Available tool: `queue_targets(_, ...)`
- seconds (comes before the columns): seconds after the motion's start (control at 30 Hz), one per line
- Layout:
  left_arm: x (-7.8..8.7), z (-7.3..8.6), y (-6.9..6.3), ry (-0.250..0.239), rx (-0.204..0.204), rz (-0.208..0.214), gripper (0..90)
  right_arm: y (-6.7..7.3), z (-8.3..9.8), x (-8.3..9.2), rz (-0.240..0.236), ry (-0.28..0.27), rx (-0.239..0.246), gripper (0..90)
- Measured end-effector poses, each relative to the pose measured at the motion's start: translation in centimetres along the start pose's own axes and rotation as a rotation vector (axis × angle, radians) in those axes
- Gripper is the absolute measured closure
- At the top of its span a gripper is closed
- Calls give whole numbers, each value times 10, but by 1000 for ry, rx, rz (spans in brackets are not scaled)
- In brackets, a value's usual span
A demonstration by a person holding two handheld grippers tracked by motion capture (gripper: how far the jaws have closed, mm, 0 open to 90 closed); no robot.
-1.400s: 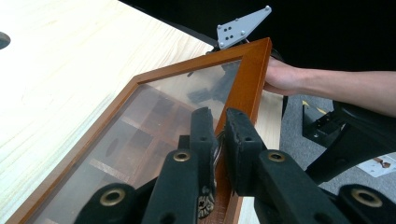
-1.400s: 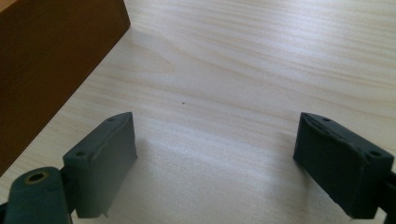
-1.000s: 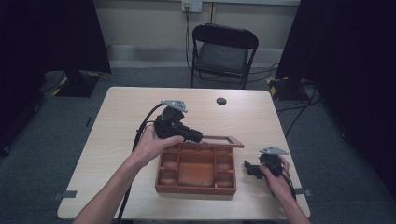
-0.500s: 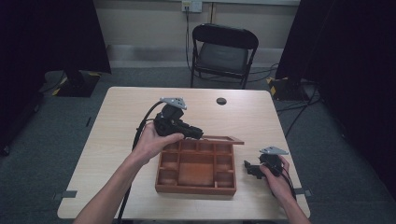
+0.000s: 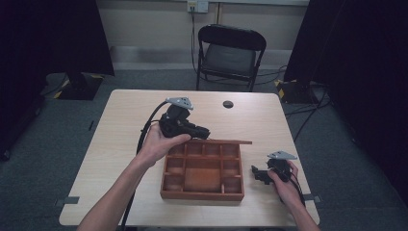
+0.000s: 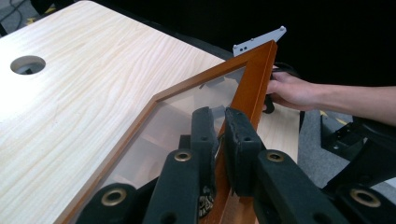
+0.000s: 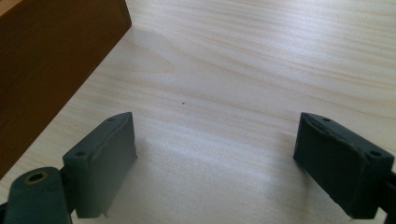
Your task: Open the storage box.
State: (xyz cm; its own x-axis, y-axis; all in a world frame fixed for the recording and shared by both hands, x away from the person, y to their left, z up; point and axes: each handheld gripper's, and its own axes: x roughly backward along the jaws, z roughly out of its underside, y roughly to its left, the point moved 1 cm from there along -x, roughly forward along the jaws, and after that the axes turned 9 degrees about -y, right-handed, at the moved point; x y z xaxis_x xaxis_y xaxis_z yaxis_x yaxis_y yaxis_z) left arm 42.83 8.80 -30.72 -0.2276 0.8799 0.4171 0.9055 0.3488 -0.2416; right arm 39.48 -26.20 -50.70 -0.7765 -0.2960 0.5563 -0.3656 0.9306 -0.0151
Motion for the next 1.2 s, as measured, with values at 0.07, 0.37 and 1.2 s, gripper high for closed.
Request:
queue_targets(0.07,0,0,1,-6,1,-1,829,0,0,0,0,0,-1,120)
queue_targets(0.37,-1,1,0,-24,-6,-2,835,0,0,0,0,0,0,120)
queue_targets(1.2,0,3,3,-39,11,16,833,0,0,0,0,0,0,120)
